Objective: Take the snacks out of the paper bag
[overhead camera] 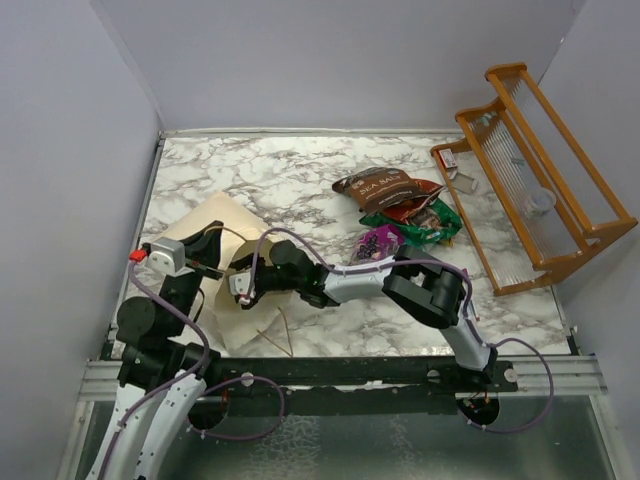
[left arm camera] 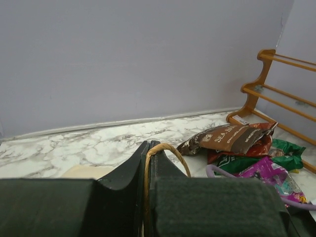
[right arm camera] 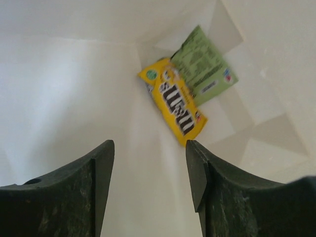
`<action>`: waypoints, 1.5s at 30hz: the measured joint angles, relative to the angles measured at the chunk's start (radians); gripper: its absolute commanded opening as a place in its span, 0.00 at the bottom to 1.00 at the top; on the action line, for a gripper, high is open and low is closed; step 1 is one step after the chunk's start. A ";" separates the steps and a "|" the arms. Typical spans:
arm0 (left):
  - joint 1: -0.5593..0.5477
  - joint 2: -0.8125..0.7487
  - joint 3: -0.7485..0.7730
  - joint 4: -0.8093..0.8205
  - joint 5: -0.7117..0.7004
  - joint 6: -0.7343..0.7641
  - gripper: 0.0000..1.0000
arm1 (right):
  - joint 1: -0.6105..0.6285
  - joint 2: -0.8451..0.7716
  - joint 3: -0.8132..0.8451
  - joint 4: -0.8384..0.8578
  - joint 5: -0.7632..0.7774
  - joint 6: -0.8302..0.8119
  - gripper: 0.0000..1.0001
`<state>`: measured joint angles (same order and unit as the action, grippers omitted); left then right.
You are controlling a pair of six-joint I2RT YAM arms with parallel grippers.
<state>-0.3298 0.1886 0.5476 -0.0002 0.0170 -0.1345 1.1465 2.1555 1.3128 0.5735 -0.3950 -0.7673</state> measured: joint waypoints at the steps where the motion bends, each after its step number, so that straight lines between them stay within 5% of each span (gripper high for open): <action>1: 0.000 0.014 0.000 0.013 -0.003 -0.008 0.00 | 0.000 -0.002 -0.013 0.010 0.010 0.035 0.60; 13: 0.000 0.213 0.000 0.095 -0.037 -0.073 0.00 | 0.000 -0.345 -0.337 -0.001 0.212 0.594 0.67; 20: 0.000 0.218 0.000 0.134 -0.022 -0.081 0.00 | -0.021 -0.416 -0.389 0.014 0.301 0.940 0.56; 29: 0.000 0.252 0.000 0.140 -0.009 -0.080 0.00 | -0.107 -0.542 -0.573 -0.031 0.312 1.268 0.74; 34: 0.000 0.292 0.002 0.140 -0.005 -0.074 0.00 | -0.115 -0.679 -0.649 -0.063 0.335 1.378 0.75; 45: 0.000 0.350 0.055 0.125 0.061 -0.053 0.00 | -0.227 -0.508 -0.643 -0.101 0.235 1.583 0.60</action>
<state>-0.3298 0.5385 0.6029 0.1246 0.0780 -0.1871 0.9192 1.6478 0.6701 0.4721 -0.1600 0.8158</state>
